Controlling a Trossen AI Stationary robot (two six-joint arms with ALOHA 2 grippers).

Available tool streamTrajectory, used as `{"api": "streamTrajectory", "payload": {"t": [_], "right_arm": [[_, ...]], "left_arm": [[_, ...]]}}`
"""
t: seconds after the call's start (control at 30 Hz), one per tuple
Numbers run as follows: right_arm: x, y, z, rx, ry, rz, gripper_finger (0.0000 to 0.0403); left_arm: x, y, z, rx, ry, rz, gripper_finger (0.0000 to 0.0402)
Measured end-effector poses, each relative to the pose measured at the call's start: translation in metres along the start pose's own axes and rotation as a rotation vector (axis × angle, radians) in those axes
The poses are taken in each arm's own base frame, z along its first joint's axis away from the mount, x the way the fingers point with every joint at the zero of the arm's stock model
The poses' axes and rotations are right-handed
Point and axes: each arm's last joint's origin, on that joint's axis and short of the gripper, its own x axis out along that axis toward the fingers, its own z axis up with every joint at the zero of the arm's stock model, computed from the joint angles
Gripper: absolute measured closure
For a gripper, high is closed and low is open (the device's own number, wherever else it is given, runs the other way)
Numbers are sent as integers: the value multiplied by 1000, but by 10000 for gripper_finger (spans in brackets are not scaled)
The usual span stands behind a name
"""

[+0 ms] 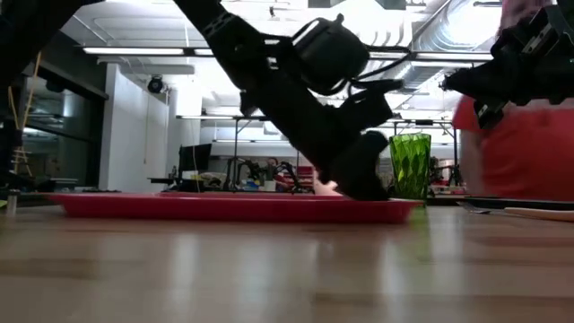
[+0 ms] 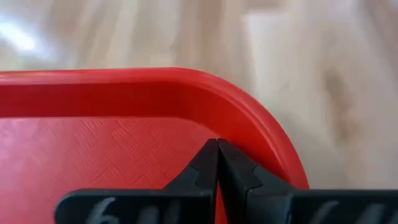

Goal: Pick and place plate/cup/fork/spoon on tray
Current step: Move the red serving tray to the center of the table

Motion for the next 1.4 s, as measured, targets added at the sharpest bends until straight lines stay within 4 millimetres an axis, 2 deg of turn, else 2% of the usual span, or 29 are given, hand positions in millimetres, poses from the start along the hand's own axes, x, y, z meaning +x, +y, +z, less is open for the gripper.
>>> {"api": "streamTrajectory", "payload": {"t": [0.27, 0.43, 0.57, 0.63, 0.7, 0.77, 0.87, 1.0, 1.13, 1.23, 1.4], "right_arm": [[0, 0, 0, 0, 5, -1, 402], [0, 0, 0, 0, 4, -1, 402], [0, 0, 0, 0, 4, -2, 402], [0, 0, 0, 0, 4, -2, 402], [0, 0, 0, 0, 4, -2, 402], [0, 0, 0, 0, 4, -2, 402], [0, 0, 0, 0, 5, -1, 402], [0, 0, 0, 0, 4, -2, 402], [0, 0, 0, 0, 4, -2, 402], [0, 0, 0, 0, 4, -2, 402], [0, 0, 0, 0, 4, -2, 402]], "left_arm": [[20, -32, 13, 28, -105, -120, 401], [22, -30, 24, 74, -134, -60, 401], [5, -13, 36, 116, -107, 11, 401], [-13, -4, 43, 148, -39, 45, 401], [-36, 7, 43, 173, 99, 109, 401], [-55, 19, 33, 181, 209, 200, 401], [-84, 41, 4, 126, 302, 317, 401], [-130, 67, -34, -55, 203, 426, 401], [-165, 92, -64, -225, 57, 515, 401], [-182, 107, -79, -307, 41, 580, 401], [-190, 123, -91, -345, 56, 621, 401]]}}
